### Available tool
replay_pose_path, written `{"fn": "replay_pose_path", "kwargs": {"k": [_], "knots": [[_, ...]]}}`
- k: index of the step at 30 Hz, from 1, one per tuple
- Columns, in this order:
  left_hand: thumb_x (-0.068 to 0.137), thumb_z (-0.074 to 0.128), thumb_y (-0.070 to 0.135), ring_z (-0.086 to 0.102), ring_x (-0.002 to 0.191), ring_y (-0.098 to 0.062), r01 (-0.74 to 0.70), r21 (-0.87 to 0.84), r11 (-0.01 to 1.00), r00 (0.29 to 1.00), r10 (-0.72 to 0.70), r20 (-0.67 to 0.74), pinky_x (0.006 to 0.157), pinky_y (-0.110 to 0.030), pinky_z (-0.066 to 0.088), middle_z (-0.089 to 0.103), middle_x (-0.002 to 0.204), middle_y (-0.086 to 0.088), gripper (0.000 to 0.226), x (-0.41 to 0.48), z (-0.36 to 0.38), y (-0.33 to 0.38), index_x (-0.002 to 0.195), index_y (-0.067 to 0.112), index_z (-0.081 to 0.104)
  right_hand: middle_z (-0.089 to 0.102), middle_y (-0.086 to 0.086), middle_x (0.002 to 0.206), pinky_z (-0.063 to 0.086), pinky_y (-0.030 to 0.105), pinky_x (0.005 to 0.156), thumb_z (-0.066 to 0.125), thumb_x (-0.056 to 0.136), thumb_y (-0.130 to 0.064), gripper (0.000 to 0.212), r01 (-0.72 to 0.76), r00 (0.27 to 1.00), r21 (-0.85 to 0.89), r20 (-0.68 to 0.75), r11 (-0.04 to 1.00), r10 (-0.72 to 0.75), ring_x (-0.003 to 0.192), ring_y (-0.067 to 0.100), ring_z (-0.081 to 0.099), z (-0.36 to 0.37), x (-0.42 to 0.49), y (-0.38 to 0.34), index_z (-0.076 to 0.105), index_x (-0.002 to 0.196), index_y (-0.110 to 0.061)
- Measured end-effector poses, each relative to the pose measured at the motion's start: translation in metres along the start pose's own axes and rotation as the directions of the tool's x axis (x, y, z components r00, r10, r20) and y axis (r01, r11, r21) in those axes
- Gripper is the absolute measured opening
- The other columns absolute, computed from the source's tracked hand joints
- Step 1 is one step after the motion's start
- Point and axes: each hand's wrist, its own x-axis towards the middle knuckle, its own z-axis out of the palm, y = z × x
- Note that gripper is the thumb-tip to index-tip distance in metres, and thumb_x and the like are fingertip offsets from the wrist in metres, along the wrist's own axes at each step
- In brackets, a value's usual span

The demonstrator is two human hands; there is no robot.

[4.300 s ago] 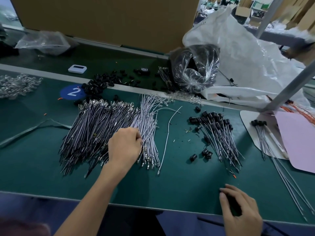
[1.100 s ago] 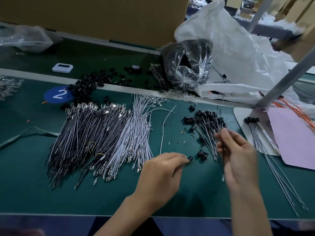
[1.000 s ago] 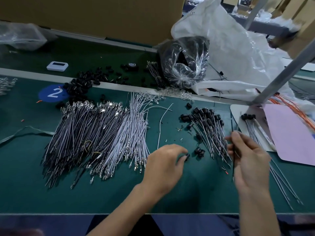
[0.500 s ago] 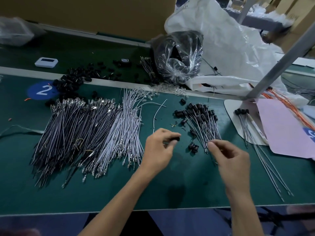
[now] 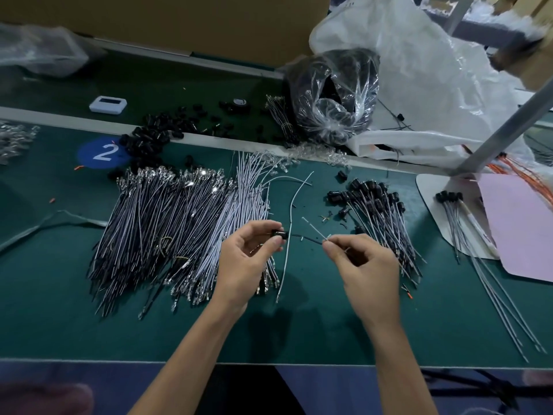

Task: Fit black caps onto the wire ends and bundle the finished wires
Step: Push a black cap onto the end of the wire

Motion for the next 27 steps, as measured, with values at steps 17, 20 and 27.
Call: {"fn": "replay_pose_path", "kwargs": {"k": [17, 20, 27], "knots": [[0.083, 0.069, -0.005, 0.071, 0.081, -0.015, -0.017, -0.026, 1.0, 1.0, 0.017, -0.003, 0.075, -0.019, 0.054, 0.076, 0.088, -0.005, 0.021, -0.004, -0.006, 0.002, 0.095, 0.012, 0.072, 0.067, -0.007, 0.074, 0.043, 0.015, 0.063, 0.076, 0.083, -0.013, 0.01, -0.05, 0.998, -0.018, 0.049, 0.999, 0.05, 0.067, 0.008, 0.058, 0.02, -0.007, -0.004, 0.074, 0.078, -0.021], [0.082, 0.07, -0.003, 0.071, 0.082, -0.015, -0.016, -0.027, 1.0, 1.0, 0.016, -0.004, 0.075, -0.019, 0.054, 0.076, 0.088, -0.005, 0.02, -0.005, -0.008, 0.004, 0.094, 0.013, 0.073, 0.066, -0.01, 0.074, 0.04, 0.011, 0.063, 0.074, 0.084, -0.012, 0.009, -0.034, 0.997, -0.035, 0.072, 0.999, 0.037, 0.068, 0.004, 0.057, 0.02, -0.007, -0.005, 0.073, 0.079, -0.019], [0.077, 0.073, 0.002, 0.071, 0.08, -0.015, -0.002, -0.025, 1.0, 1.0, 0.002, 0.017, 0.075, -0.02, 0.055, 0.076, 0.086, -0.007, 0.02, -0.006, -0.01, 0.009, 0.092, 0.015, 0.075, 0.065, -0.011, 0.078, 0.04, 0.012, 0.063, 0.072, 0.086, -0.012, 0.015, 0.014, 0.995, -0.046, 0.104, 0.999, -0.009, 0.071, 0.005, 0.057, 0.018, -0.003, -0.006, 0.07, 0.08, -0.025]]}}
